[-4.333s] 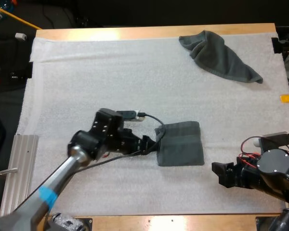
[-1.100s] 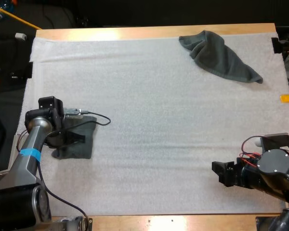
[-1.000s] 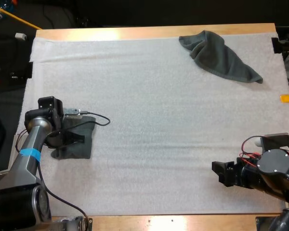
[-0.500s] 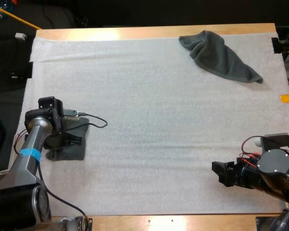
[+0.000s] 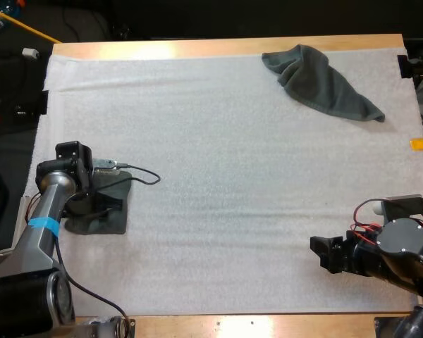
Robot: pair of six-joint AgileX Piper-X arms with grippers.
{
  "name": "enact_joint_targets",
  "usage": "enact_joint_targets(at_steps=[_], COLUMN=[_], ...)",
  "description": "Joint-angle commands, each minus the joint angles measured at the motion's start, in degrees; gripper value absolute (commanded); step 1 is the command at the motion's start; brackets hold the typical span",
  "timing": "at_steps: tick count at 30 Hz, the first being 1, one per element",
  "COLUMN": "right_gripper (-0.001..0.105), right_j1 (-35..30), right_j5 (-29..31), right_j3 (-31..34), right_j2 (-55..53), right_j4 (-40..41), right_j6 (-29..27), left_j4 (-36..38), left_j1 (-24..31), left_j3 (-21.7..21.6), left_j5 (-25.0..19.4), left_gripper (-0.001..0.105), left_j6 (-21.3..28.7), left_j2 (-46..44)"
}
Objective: Pick towel from pile, fold and stack
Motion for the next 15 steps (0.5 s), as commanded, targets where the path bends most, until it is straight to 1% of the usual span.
enact_joint_targets(at_steps=[1, 4, 9, 11, 12, 13, 14, 15], right_gripper=[0.071, 0.071, 0.071, 0.071, 0.071, 0.071, 0.071, 0.071], right_j1=[0.22, 0.22, 0.22, 0.22, 0.22, 0.22, 0.22, 0.22], right_j5=[-0.02, -0.02, -0.02, -0.02, -0.02, -0.02, -0.02, -0.02], right_j3=[-0.47, -0.47, -0.47, -0.47, -0.47, -0.47, -0.47, -0.47], right_j2=[-0.18, -0.18, -0.18, -0.18, -0.18, -0.18, -0.18, -0.18], right_j4=[0.10, 0.10, 0.10, 0.10, 0.10, 0.10, 0.10, 0.10], right_j6=[0.28, 0.28, 0.28, 0.28, 0.28, 0.28, 0.28, 0.28], left_j4=[0.40, 0.40, 1.15, 2.10, 2.28, 2.43, 2.34, 2.31], left_j1=[0.03, 0.03, -0.15, -0.29, -0.28, -0.27, -0.27, -0.27], left_j3=[-0.16, -0.16, -0.16, -0.16, -0.16, -0.16, -0.16, -0.16], left_j5=[-2.40, -4.60, -4.06, -0.40, 2.91, 8.40, 11.43, 12.94], left_gripper=[0.065, 0.065, 0.065, 0.065, 0.065, 0.065, 0.065, 0.065], left_j6=[-0.43, -0.51, -1.49, -1.98, -2.15, -2.25, -2.24, -2.20], left_j2=[-1.03, -3.47, -10.01, -13.01, -13.84, -15.14, -15.52, -15.58])
